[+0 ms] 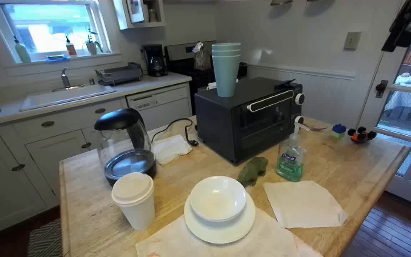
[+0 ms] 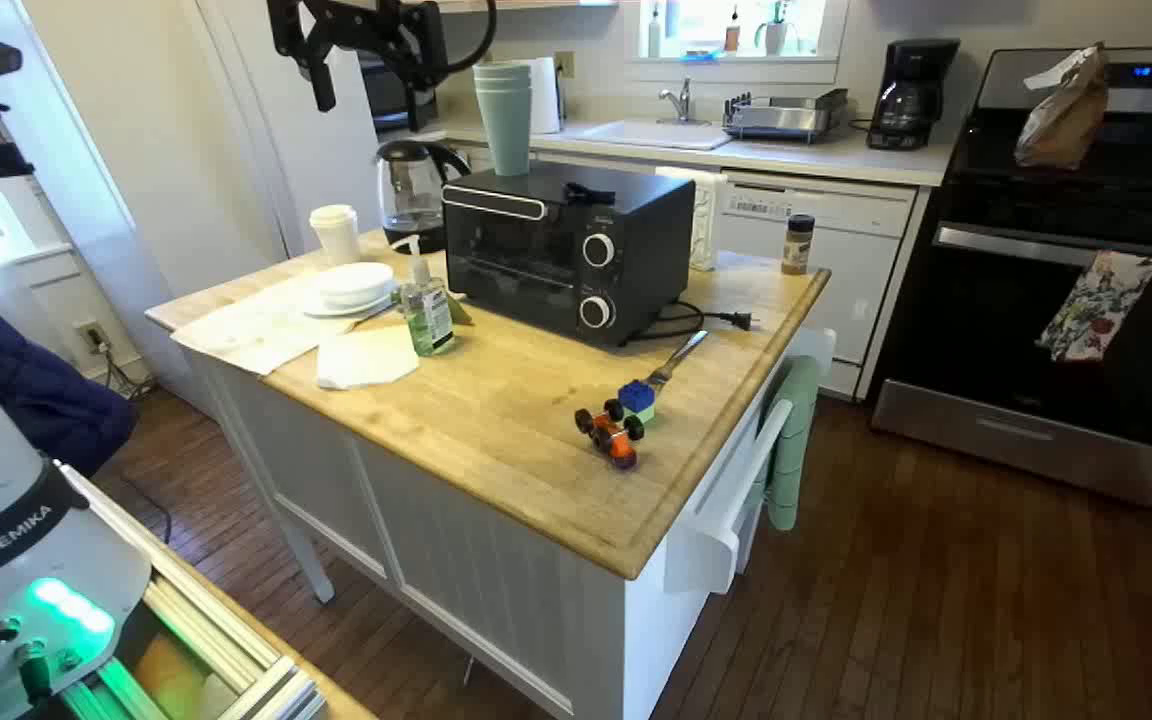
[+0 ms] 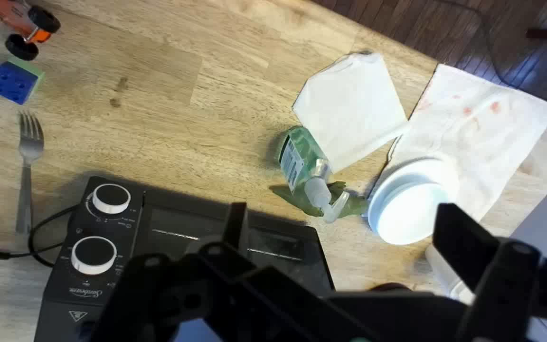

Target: Place the clip on the handle of the oven door

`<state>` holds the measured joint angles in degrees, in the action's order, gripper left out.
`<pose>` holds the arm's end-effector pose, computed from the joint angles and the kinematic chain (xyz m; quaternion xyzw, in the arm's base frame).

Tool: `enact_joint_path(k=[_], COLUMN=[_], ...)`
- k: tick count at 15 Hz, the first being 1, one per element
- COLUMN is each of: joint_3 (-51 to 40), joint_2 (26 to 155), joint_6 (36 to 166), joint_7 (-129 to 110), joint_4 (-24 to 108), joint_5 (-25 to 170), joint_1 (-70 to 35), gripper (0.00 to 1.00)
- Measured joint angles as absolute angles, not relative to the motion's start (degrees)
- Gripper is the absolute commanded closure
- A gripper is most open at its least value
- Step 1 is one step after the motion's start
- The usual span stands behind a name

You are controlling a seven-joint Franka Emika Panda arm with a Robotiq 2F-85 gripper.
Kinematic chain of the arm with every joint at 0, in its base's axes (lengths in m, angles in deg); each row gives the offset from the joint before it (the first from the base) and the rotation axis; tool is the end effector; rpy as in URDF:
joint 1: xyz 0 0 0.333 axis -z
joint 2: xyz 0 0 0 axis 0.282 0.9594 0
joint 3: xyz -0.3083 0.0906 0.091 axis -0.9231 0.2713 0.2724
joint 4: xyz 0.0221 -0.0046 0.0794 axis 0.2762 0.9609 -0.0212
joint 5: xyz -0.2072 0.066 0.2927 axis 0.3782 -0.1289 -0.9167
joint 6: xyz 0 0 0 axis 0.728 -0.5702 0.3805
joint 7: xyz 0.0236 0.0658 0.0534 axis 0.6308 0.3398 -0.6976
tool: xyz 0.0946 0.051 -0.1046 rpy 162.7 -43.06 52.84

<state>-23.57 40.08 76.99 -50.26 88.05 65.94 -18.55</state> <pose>0.3316 -0.1280 0.4911 -0.9786 -0.1531 -0.0879 0.1060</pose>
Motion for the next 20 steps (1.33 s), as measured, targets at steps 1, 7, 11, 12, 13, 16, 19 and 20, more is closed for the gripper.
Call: enact_joint_path(k=[1,7,11,12,13,16,19,20], joint_3=[-23.6,-23.6,-23.6,-23.6,-23.6,-23.6,-23.0,-23.0], joint_2=[40.1,40.1,40.1,40.1,40.1,40.1,40.4,40.7], joint_6=[77.0,77.0,77.0,77.0,77.0,77.0,77.4,78.0], joint_7=[-50.3,-50.3,-50.3,-50.3,-50.3,-50.3,-49.6,-49.0], joint_4=[88.1,88.1,88.1,88.1,88.1,88.1,88.2,88.3], joint_5=[65.9,65.9,65.9,65.9,65.9,65.9,65.8,65.2], joint_1=[-18.5,-18.5,-18.5,-18.5,-18.5,-18.5,-17.3,-16.7], gripper=[0.0,0.0,0.0,0.0,0.0,0.0,0.0,0.0])
